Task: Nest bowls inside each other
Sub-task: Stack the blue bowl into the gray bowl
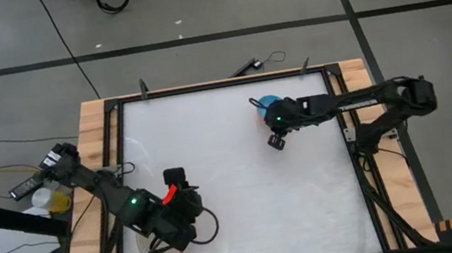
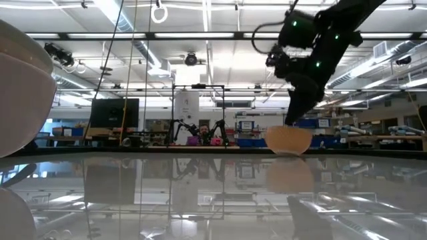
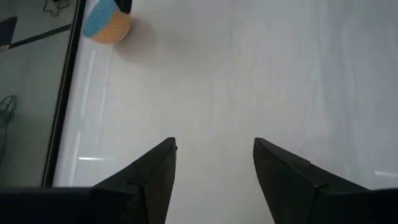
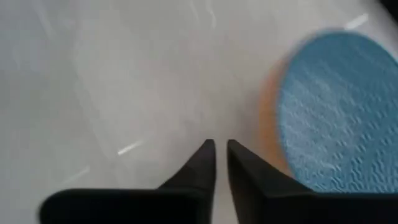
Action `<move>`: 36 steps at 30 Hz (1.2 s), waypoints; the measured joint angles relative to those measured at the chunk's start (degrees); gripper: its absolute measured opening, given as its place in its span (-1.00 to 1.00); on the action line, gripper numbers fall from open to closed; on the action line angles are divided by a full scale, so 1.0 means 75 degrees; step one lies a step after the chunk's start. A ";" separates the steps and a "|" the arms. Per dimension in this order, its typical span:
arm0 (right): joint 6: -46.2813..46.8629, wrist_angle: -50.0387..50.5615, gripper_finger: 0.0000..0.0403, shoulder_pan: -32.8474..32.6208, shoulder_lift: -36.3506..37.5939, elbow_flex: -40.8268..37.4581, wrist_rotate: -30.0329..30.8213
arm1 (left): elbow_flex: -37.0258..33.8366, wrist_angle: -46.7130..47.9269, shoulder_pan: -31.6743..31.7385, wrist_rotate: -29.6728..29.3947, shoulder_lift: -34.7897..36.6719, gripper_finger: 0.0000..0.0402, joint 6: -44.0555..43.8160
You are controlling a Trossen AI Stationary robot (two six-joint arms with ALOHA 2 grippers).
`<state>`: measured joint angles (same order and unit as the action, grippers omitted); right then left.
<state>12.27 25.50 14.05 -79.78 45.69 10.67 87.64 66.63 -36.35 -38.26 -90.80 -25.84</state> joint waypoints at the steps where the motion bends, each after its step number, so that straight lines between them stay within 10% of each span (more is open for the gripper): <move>1: -0.0065 0.0004 -0.69 -0.0060 0.0119 0.0003 0.0032 | 0.0000 -0.0006 0.0050 0.0000 0.0000 0.08 0.0062; 14: -0.1058 0.0048 0.00 0.0163 -0.1042 0.0006 0.0737 | 0.0000 -0.0636 0.1305 0.0027 -0.0003 0.08 0.0578; 24: -0.0958 0.0140 -0.94 -0.0049 -0.1335 0.0003 0.1252 | 0.0000 -0.1315 0.2015 0.0298 -0.0003 0.08 0.1853; 36: -0.2337 -0.0370 -0.03 0.0486 -0.0334 0.0008 0.1388 | 0.0000 -0.2225 0.3352 0.2175 -0.0112 0.08 0.3696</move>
<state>-5.26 22.72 17.70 -82.28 45.76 21.08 87.64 49.94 -11.21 -21.94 -91.65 1.88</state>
